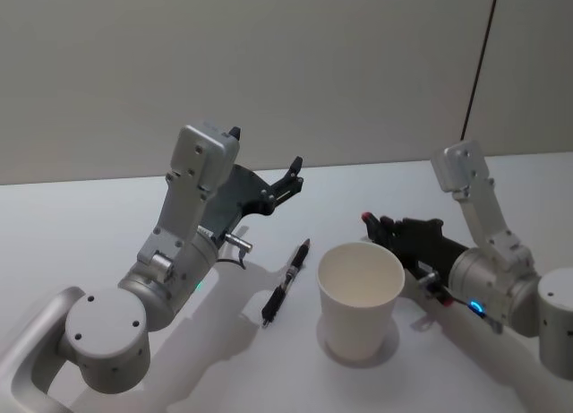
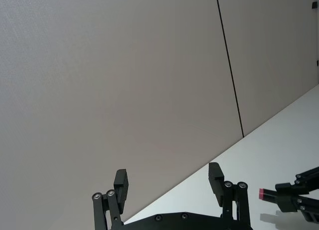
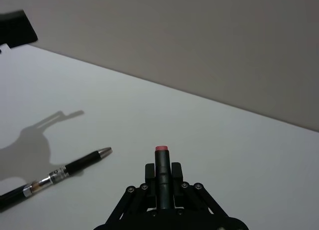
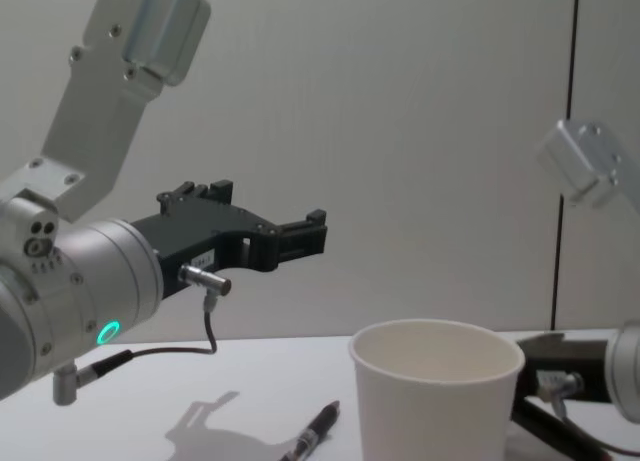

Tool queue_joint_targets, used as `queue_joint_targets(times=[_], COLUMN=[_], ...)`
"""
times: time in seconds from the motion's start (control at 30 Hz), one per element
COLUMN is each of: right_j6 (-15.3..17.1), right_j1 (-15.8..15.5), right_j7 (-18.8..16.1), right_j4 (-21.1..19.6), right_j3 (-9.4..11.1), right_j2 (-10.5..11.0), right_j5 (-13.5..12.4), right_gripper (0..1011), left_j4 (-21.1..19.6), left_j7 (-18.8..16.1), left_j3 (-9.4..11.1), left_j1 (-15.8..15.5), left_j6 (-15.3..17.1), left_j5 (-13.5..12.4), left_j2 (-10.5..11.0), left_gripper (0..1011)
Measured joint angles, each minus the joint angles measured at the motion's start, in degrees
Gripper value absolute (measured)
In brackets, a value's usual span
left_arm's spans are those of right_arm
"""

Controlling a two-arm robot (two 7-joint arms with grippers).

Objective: Place the pen into the pen holder.

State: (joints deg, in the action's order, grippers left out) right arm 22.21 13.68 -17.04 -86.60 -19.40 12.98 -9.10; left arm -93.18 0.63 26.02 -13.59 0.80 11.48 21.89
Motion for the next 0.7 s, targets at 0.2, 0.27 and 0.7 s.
queue_joint_targets(times=[0.2,0.27,0.7], right_j6=[-4.63,-6.00,-17.28], right_j1=[-0.13,-0.17,-0.26], right_j7=[0.77,1.00,2.80], right_j4=[-0.41,-0.55,-1.69], right_j3=[-0.14,-0.17,-0.50], right_j2=[-0.35,-0.42,-1.23], right_j5=[-0.17,-0.18,0.36], right_gripper=[175,175,175], left_j4=[0.00,0.00,0.00], left_j7=[0.00,0.00,0.00], left_j3=[0.00,0.00,0.00], left_j1=[0.00,0.00,0.00], left_j6=[0.00,0.00,0.00], left_j5=[0.00,0.00,0.00], left_j2=[0.00,0.00,0.00], left_gripper=[1004,1004,1004])
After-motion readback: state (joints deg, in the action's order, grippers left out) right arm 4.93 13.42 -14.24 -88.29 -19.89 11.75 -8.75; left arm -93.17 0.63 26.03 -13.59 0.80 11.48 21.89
